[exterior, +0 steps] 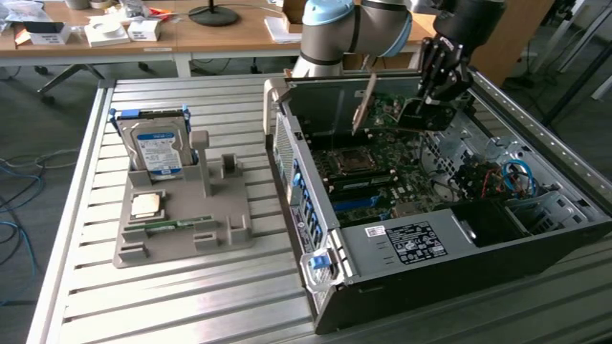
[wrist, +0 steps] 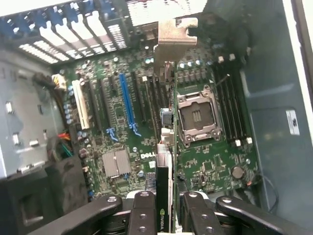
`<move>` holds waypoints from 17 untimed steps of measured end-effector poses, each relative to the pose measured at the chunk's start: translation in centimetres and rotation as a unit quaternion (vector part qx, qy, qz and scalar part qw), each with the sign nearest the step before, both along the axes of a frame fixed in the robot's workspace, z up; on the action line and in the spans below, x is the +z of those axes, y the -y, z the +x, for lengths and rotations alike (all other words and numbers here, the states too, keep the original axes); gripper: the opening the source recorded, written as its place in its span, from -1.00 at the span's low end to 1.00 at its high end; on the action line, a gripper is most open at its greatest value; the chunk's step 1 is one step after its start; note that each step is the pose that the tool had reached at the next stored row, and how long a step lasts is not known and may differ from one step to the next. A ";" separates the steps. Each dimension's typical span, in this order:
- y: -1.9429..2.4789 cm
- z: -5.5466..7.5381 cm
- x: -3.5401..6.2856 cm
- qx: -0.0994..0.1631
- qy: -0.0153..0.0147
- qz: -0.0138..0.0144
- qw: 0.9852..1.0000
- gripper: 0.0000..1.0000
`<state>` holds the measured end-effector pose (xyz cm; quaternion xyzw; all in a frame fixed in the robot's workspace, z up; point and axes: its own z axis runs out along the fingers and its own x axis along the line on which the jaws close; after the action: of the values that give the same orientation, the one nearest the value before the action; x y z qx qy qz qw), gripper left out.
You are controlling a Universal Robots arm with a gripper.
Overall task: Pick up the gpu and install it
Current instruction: 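Insert the gpu into the slot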
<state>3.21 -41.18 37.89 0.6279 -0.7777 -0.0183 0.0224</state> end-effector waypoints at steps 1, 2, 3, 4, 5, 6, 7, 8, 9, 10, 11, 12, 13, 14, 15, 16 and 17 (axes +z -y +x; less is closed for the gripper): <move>0.00 0.0 0.00 0.009 0.000 0.000 1.000 -0.47; 0.00 0.0 0.00 0.018 0.000 0.000 1.000 -0.47; 0.00 0.0 0.00 0.025 0.000 0.000 1.000 -0.47; 0.00 0.0 0.00 0.028 0.000 0.000 1.000 -0.47; 0.00 0.0 0.00 0.028 0.000 0.000 1.000 -0.47; 0.00 0.0 0.00 0.028 0.000 0.000 1.000 -0.47; 0.00 0.0 0.00 0.028 0.000 0.000 1.000 -0.47; 0.00 0.0 0.00 0.028 0.000 0.000 1.000 -0.47; 0.00 0.0 -0.01 0.028 0.000 0.000 1.000 -0.47; 0.00 -0.1 0.00 0.029 0.000 0.000 1.000 -0.47; 0.00 -0.1 0.00 0.029 0.001 0.000 1.000 -0.47; 0.00 -0.2 -0.01 0.030 0.001 0.000 1.000 -0.47; 0.00 -0.2 -0.01 0.030 0.002 0.000 1.000 -0.47; 0.00 -0.3 0.00 0.031 0.002 0.000 1.000 -0.47; 0.00 -0.4 -0.01 0.031 0.003 0.000 1.000 -0.47; 0.00 -0.4 -0.01 0.032 0.004 0.000 0.999 -0.47; 0.00 -0.5 -0.01 0.033 0.004 0.000 0.999 -0.47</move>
<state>2.74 -41.18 37.89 0.6533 -0.7567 -0.0148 0.0198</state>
